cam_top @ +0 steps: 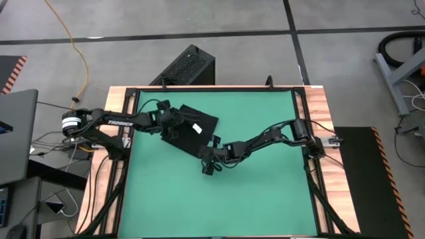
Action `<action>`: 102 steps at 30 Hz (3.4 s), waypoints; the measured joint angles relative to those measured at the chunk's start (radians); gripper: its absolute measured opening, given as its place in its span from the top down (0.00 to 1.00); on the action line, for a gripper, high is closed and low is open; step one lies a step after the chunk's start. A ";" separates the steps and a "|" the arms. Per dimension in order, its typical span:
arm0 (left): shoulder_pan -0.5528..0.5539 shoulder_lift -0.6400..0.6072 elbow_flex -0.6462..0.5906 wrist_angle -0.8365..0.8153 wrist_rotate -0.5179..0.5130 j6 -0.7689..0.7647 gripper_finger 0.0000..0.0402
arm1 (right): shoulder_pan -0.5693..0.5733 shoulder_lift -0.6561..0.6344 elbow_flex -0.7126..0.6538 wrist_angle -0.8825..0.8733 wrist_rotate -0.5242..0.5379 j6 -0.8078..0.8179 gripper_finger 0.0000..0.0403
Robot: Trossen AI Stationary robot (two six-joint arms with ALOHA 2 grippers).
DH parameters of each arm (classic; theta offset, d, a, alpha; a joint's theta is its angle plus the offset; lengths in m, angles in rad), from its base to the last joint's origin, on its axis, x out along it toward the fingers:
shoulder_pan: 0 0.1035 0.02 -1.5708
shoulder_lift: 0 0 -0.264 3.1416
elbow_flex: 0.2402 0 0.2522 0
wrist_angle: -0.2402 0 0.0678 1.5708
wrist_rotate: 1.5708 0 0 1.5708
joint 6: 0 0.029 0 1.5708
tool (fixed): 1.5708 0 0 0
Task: Roll towel
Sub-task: Roll the black towel
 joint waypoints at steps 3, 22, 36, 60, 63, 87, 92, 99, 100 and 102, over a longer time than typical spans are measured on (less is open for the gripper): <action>0.023 0.001 0.000 -0.001 0.089 -0.032 1.00 | 0.000 0.000 0.000 0.000 -0.001 0.000 0.95; 0.030 0.002 -0.125 0.182 -0.139 -0.033 1.00 | 0.003 0.000 0.000 0.002 -0.019 0.001 0.95; -0.012 -0.010 -0.122 0.027 -0.070 -0.086 0.93 | 0.003 0.000 0.000 0.001 -0.019 0.002 0.95; -0.047 -0.517 -0.144 -0.242 0.300 -0.512 0.65 | 0.003 0.000 0.000 0.001 -0.018 0.000 0.95; -0.072 -0.563 -0.229 -0.243 0.244 -0.589 0.65 | 0.003 0.000 0.000 0.001 -0.019 0.000 0.95; -0.208 -0.510 -0.330 -0.227 0.155 -0.719 0.66 | 0.001 0.000 0.000 0.008 -0.021 0.000 0.95; -0.208 -0.489 -0.330 -0.179 0.155 -0.699 0.78 | 0.001 0.000 0.000 0.008 -0.021 0.000 0.95; -0.208 -0.498 -0.299 -0.186 0.238 -0.692 0.98 | 0.001 0.000 0.000 0.007 -0.021 0.000 0.95; -0.208 -0.498 -0.288 -0.203 0.247 -0.692 0.98 | 0.001 0.000 0.000 0.007 -0.021 0.000 0.95; -0.208 -0.498 -0.265 -0.261 0.250 -0.692 0.99 | 0.001 0.000 0.000 0.007 -0.021 0.000 0.95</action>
